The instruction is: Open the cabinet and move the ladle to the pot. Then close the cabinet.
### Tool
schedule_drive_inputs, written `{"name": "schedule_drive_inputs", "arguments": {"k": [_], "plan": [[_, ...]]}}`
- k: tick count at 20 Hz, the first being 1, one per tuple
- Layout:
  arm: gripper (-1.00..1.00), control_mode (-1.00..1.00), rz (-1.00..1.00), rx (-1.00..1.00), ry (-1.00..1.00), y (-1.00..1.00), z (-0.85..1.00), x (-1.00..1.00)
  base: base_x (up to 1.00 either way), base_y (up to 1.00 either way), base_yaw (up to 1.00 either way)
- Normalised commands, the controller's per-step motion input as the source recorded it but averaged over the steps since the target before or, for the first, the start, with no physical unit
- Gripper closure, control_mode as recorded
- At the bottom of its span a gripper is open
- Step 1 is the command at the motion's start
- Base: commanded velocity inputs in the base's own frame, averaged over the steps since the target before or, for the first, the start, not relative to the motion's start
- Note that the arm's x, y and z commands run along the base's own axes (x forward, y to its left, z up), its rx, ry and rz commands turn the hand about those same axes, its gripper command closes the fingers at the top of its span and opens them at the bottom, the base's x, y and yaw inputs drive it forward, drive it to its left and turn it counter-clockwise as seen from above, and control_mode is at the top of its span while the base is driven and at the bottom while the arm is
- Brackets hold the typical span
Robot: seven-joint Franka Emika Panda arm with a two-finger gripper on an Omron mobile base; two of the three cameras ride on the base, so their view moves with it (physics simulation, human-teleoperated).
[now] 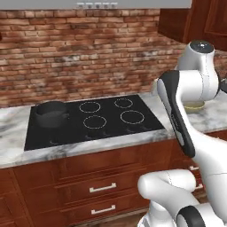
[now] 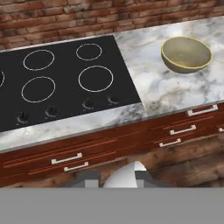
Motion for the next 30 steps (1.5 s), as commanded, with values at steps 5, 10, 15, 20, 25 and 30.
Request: {"name": "schedule_drive_inputs", "arguments": {"k": [5,10,15,20,25,30], "plan": [[1.00,1.00,0.00,0.00,0.00,0.00,0.00,0.00,0.39,1.00,0.00],[1.00,1.00,0.00,0.00,0.00,0.00,0.00,0.00,0.48,0.97,0.00],[1.00,1.00,0.00,0.00,0.00,0.00,0.00,0.00,0.85,0.58,0.00],[1.00,1.00,0.00,0.00,0.00,0.00,0.00,0.00,1.00,0.27,0.01],[1.00,-1.00,0.03,0.03,0.06,0.11,-0.49,0.95,0.00,0.00,0.00],[1.00,-1.00,0.07,0.01,0.06,0.27,-0.75,1.00,0.00,0.00,0.00]]}}
